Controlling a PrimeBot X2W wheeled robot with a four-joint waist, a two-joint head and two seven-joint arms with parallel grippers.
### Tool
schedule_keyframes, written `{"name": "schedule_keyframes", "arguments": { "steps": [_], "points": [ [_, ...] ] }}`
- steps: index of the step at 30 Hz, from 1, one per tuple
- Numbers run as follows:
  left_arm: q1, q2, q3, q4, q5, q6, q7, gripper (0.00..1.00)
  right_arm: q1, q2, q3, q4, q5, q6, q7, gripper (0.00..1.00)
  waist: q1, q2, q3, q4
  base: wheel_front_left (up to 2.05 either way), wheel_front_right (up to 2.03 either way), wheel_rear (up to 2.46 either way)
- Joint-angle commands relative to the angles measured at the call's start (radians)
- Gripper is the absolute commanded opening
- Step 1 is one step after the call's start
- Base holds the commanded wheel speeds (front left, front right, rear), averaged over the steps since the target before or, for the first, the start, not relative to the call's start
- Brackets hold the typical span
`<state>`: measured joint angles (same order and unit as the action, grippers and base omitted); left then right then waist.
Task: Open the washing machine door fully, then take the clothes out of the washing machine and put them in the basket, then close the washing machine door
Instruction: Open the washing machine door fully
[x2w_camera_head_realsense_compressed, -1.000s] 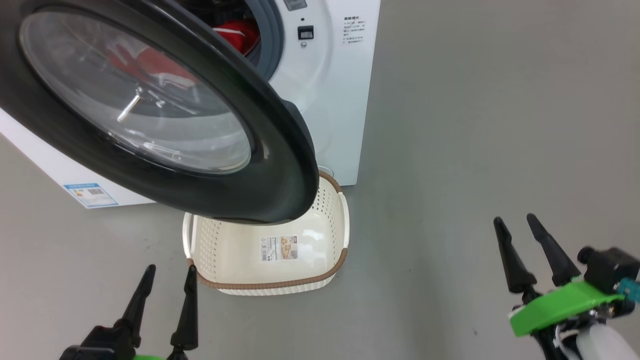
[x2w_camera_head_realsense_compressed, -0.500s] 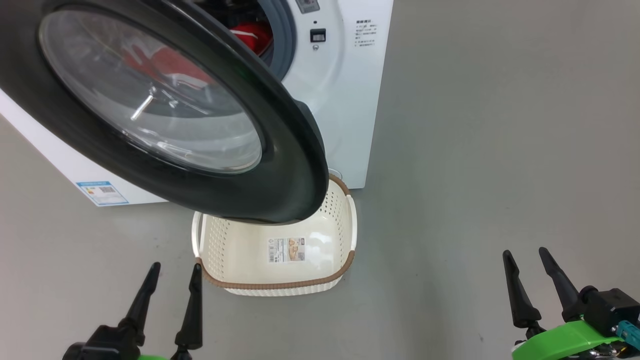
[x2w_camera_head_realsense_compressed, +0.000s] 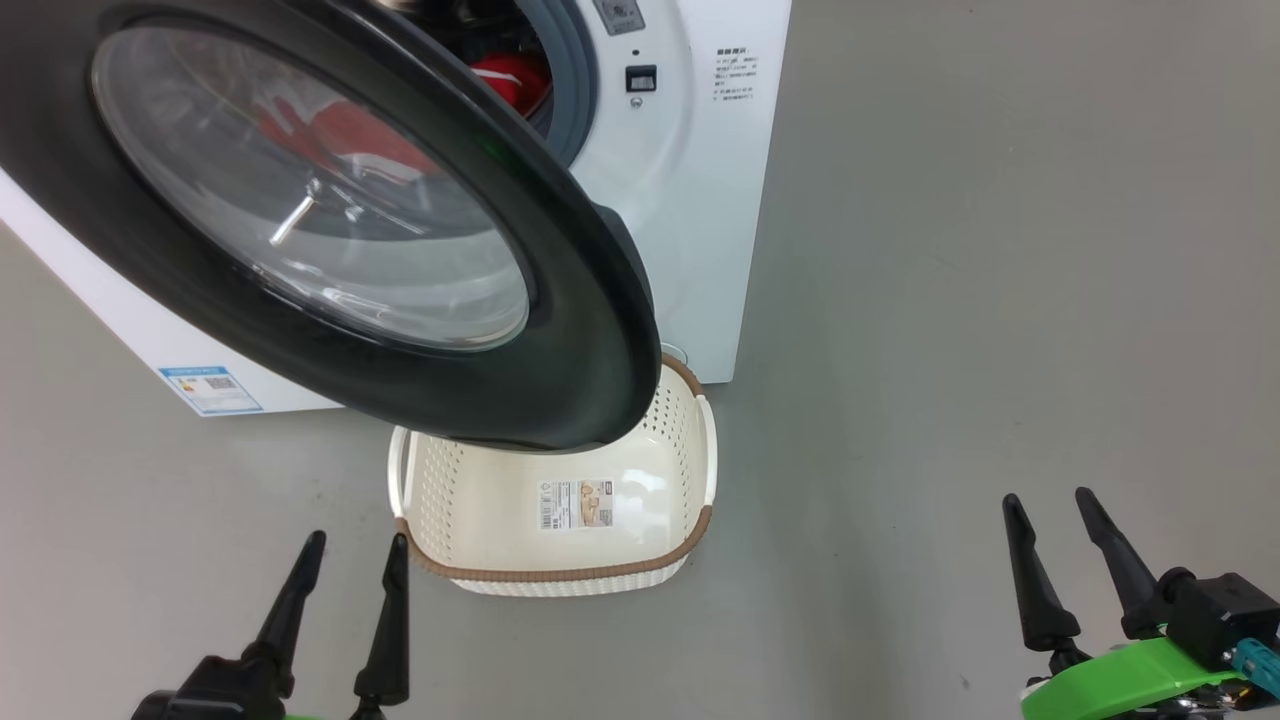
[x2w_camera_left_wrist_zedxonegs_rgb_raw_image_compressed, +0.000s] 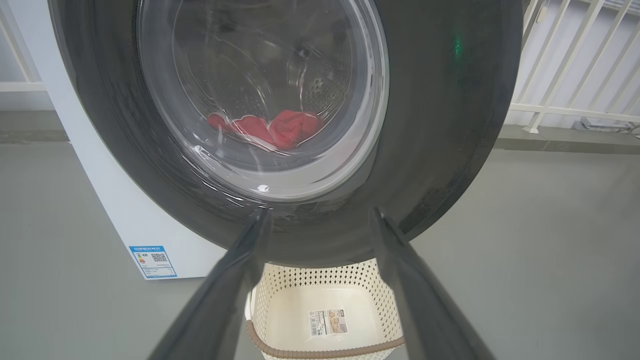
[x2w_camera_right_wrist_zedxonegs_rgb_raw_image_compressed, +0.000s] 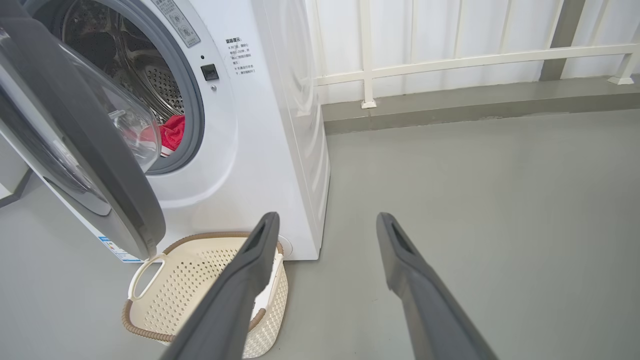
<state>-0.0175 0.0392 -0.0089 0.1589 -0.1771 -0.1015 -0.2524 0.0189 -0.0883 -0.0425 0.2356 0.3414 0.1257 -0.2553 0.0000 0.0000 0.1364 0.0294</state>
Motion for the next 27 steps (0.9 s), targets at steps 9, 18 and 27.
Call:
{"name": "schedule_keyframes", "arguments": {
  "steps": [9,18,27],
  "points": [
    [-0.009,0.011,0.020,-0.026,-0.009,0.006,-0.009,1.00,-0.066,-0.015,0.110,-0.077,0.149,0.005,-0.006,0.00,0.0000,0.0000,0.012,0.011,0.00,0.00,0.00],
    [-0.027,0.011,-0.014,-0.027,-0.025,0.013,-0.009,1.00,-0.240,-0.050,0.196,-0.125,0.505,0.005,-0.006,0.00,0.0000,0.0000,0.031,0.054,0.00,0.00,0.00],
    [-0.048,0.011,-0.061,-0.029,-0.055,0.023,-0.009,1.00,-0.436,-0.118,0.253,-0.126,0.893,0.005,-0.006,0.00,0.0000,0.0000,0.061,0.115,0.00,0.00,0.00]
  ]
}}
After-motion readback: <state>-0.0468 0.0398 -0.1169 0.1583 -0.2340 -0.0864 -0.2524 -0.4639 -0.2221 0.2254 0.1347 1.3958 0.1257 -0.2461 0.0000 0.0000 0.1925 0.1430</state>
